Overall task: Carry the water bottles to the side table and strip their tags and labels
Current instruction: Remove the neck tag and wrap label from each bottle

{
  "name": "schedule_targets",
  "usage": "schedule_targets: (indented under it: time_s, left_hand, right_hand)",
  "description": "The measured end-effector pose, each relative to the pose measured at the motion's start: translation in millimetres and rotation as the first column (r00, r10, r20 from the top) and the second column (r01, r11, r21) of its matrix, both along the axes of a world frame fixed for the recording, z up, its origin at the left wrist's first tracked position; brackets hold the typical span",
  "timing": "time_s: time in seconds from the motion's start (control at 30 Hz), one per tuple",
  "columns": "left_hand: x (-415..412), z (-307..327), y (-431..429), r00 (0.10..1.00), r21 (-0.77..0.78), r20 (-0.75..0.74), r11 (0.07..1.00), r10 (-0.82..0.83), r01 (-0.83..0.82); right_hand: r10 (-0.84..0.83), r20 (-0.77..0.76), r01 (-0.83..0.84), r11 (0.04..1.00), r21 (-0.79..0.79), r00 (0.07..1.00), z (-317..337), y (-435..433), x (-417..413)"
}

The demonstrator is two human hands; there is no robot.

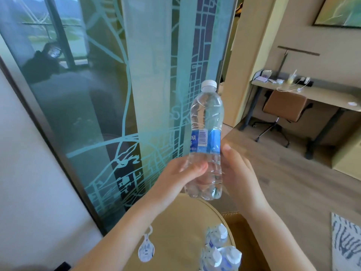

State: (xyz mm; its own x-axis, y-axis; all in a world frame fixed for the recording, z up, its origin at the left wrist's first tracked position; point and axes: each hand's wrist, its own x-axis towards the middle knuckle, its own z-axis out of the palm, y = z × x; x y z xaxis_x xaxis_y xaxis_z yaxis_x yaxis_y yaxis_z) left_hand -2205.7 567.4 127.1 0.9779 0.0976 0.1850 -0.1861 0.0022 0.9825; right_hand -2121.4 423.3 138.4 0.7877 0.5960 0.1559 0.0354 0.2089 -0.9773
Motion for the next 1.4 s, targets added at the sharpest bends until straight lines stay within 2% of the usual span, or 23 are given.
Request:
schedule_targets:
  time_s: [0.17,0.33,0.5,0.57,0.67,0.8,0.87,0.93,1.07,1.17,1.27,1.33,1.4]
  left_hand:
    - [1.7,-0.2,-2.5,1.0,0.008,0.013,1.0,-0.021,0.021]
    - [0.7,-1.4,-9.9,0.999,0.002,0.018,0.999,-0.035,0.034]
    - [2.4,-5.7,-12.3,1.0,-0.013,0.014,1.0,0.013,-0.013]
    - [3.1,-7.5,-11.6,1.0,-0.009,0.01,1.0,0.028,-0.028]
    - [3.7,-7.1,-11.2,0.998,0.009,0.002,0.998,0.06,-0.06]
    - [5.4,-9.4,-11.5,0.993,0.076,0.007,0.99,0.12,-0.12]
    - [5.5,-10.3,-12.6,0.991,0.092,0.014,0.987,0.134,-0.134]
    - [5.6,-10.0,-13.2,0.989,0.054,0.002,0.987,0.149,-0.149]
    - [7.7,-9.7,-17.2,0.99,0.013,-0.007,0.99,0.138,-0.138]
    - [12.4,-12.1,-23.2,0.98,-0.004,-0.038,0.981,0.194,-0.194]
    - [13.9,-14.2,-25.1,0.966,0.005,-0.029,0.967,0.256,-0.256]
    - [12.6,-14.3,-24.0,0.965,0.007,-0.017,0.965,0.263,-0.263]
    - [10.8,-12.6,-23.5,0.969,0.01,0.006,0.969,0.246,-0.247]
  right_hand:
    - [0.016,0.07,-0.016,1.0,-0.01,0.997,-15.4,0.3,-8.0]
    - [0.025,0.077,-0.028,0.999,0.033,0.997,-19.1,-2.1,-10.0]
    - [-0.16,0.228,0.166,0.986,-0.003,0.96,-11.9,-5.0,-7.5]
    - [-0.276,0.305,0.289,0.957,0.002,0.911,-9.0,-5.2,-6.7]
    - [-0.413,0.475,0.446,0.894,0.048,0.777,-3.3,-6.1,-6.7]
    - [-0.41,0.733,0.521,0.849,0.09,0.542,1.9,-7.6,-8.9]
    - [-0.384,0.782,0.54,0.839,0.074,0.491,3.5,-6.7,-12.6]
    - [-0.35,0.791,0.542,0.84,0.027,0.502,4.6,-5.5,-14.6]
    - [-0.298,0.723,0.492,0.868,-0.067,0.624,4.3,-0.4,-15.3]
    - [-0.305,0.684,0.479,0.875,-0.074,0.663,3.1,5.4,-16.6]
    - [-0.29,0.582,0.417,0.904,-0.094,0.759,3.5,6.2,-14.5]
    - [-0.261,0.508,0.358,0.928,-0.102,0.821,3.7,4.5,-13.7]
    - [-0.243,0.479,0.327,0.94,-0.1,0.843,3.8,3.2,-13.5]
